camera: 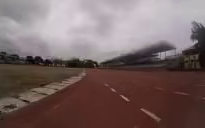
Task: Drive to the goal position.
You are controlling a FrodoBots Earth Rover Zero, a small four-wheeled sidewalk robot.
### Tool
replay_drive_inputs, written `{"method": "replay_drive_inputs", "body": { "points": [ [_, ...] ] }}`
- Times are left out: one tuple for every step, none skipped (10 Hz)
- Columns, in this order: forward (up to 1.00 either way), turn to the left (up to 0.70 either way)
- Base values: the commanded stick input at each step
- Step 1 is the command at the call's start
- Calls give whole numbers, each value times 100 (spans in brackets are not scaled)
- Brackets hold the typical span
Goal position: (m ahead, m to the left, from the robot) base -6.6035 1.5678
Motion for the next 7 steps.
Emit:
{"method": "replay_drive_inputs", "body": {
  "points": [
    [-70, 0],
    [-70, 0],
    [-70, 0],
    [-70, 0],
    [-70, 0],
    [-70, 0],
    [-70, 0]
  ]
}}
